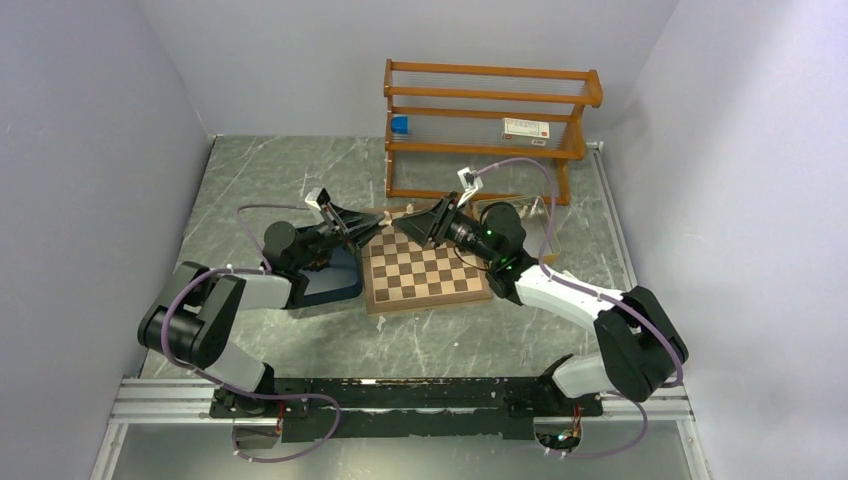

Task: Set up the chess pieces on the board
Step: Place the chess piece on the chessboard.

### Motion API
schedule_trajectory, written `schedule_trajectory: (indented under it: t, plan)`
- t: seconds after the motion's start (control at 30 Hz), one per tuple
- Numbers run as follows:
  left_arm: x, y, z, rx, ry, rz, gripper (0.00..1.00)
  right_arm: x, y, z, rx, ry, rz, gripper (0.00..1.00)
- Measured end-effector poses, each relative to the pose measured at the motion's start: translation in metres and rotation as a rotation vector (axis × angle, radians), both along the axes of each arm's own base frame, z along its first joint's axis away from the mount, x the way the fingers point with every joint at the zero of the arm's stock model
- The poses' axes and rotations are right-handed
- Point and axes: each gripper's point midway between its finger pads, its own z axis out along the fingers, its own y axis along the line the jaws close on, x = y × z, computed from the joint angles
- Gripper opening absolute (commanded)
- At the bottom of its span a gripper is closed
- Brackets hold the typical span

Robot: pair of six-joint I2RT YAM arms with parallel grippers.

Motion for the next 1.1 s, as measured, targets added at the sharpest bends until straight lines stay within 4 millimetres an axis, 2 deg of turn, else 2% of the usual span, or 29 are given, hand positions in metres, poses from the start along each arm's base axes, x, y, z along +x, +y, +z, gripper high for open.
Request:
schedule_trajectory:
  t: [0.13, 0.3, 0.63, 0.8, 1.0, 1.1]
  plan:
    - [0.0, 0.001, -0.001, -0.012, 0.014, 0.007, 0.05, -0.004, 0.005, -0.001, 0.006, 0.015, 0.014, 0.47]
    - [0.001, 0.002, -0.001, -0.025, 0.02, 0.013, 0.05, -0.005, 0.01, -0.009, 0.006, 0.048, 0.023, 0.44]
    - [0.0, 0.004, 0.001, -0.038, 0.013, 0.016, 0.07, -0.002, 0.013, -0.013, 0.023, 0.092, 0.008, 0.17]
    - [0.001, 0.005, 0.002, -0.043, 0.01, 0.031, 0.18, -0.001, 0.013, -0.013, 0.029, 0.093, 0.005, 0.07]
    - [-0.001, 0.006, -0.001, -0.043, 0.006, 0.035, 0.51, 0.0, 0.015, -0.013, 0.017, 0.08, 0.004, 0.06]
    - [-0.002, 0.008, -0.01, -0.032, 0.027, 0.039, 0.61, 0.009, 0.017, -0.007, -0.029, 0.051, -0.016, 0.06]
